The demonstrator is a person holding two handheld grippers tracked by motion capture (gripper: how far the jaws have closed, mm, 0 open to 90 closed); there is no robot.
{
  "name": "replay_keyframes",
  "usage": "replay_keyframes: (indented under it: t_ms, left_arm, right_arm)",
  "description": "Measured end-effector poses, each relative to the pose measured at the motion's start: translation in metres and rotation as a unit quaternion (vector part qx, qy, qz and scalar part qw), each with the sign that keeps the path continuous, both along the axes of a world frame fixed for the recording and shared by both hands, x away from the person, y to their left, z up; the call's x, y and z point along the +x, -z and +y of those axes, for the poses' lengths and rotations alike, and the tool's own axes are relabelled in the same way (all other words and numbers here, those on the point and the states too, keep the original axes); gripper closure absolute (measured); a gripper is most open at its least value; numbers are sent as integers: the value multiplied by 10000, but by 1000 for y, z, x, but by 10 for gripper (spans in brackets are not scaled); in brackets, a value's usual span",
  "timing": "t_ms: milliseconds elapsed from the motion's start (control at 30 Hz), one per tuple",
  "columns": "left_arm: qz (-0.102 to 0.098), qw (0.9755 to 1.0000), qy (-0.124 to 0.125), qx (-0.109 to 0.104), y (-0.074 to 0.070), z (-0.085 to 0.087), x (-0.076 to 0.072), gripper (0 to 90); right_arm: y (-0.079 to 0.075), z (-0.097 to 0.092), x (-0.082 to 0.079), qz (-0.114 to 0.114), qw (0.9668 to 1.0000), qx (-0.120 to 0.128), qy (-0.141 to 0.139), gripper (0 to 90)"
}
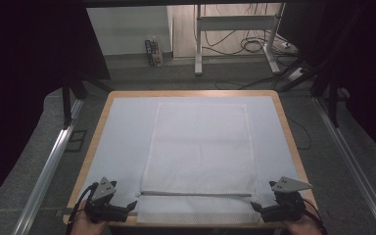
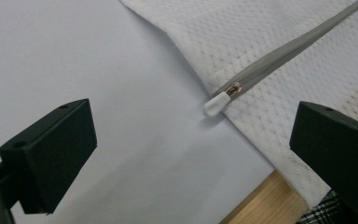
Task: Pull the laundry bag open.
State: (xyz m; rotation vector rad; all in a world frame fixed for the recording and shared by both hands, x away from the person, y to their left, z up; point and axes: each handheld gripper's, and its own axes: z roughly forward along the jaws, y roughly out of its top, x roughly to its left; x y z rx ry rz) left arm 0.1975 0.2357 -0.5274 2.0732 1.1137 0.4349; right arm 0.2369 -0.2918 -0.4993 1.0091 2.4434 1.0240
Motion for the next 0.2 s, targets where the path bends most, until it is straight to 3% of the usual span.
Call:
replay_keyframes:
  t_ms: [200]
  left_arm:
    - [47,10000,-46,35,0,0,1,24]
  right_arm:
    - [3,0,2,71,9999,-108,-18,28]
